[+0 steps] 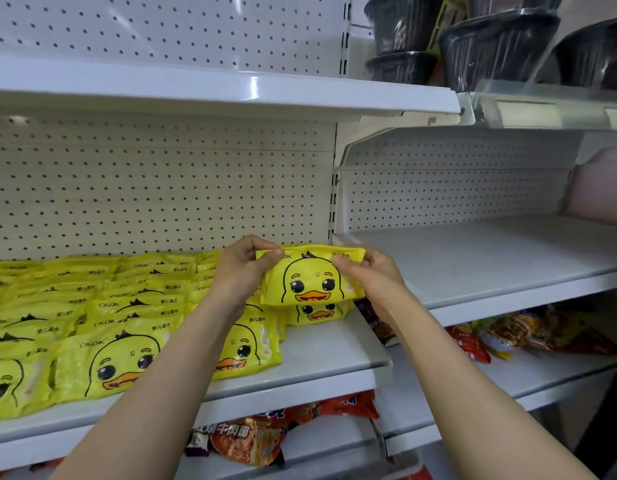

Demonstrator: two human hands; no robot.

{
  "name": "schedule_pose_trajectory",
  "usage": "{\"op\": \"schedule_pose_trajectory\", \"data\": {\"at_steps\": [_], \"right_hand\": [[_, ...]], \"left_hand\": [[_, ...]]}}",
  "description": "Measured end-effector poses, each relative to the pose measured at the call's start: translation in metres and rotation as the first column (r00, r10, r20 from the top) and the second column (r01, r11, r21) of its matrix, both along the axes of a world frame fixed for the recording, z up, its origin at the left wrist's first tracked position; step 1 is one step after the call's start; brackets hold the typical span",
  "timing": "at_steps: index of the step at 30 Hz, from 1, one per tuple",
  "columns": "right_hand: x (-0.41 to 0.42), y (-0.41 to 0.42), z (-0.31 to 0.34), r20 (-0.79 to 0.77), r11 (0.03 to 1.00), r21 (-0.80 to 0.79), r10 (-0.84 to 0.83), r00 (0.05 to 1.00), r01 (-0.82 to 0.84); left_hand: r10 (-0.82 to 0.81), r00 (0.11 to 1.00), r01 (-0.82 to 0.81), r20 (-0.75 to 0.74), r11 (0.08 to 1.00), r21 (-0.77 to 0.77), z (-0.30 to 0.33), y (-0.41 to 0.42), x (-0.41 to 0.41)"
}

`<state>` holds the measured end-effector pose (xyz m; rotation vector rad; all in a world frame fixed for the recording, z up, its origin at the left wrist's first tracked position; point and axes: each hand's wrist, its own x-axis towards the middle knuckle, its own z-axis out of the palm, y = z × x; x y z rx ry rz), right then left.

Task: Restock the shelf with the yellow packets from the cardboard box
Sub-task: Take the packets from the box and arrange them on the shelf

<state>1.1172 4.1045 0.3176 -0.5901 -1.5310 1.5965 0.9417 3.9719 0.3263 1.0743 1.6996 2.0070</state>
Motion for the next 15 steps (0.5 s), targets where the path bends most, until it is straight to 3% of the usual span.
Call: {"op": "schedule_pose_trajectory", "data": {"at_steps": [4, 9, 15], "right_hand": [[0.009, 0.018, -0.003, 0.1, 0.998, 0.068, 0.009, 0.995, -0.016], [0.005, 0.039, 0.003, 0.369, 0.968, 0.235, -0.002, 0.929, -0.091], [-0.01, 0.058, -0.01, 0.56, 0.883, 0.448, -0.153, 0.814, -0.142]], "left_hand": [[-0.041, 0.999, 0.039, -0.027, 0.995, -0.097, 0.0, 0.008, 0.001], [-0.091, 0.988, 0.052, -0.127, 0.959, -0.279, 0.007, 0.027, 0.004], [-0.262, 0.86, -0.082, -0.438, 0.775, -0.627, 0.0, 0.047, 0.0]]}}
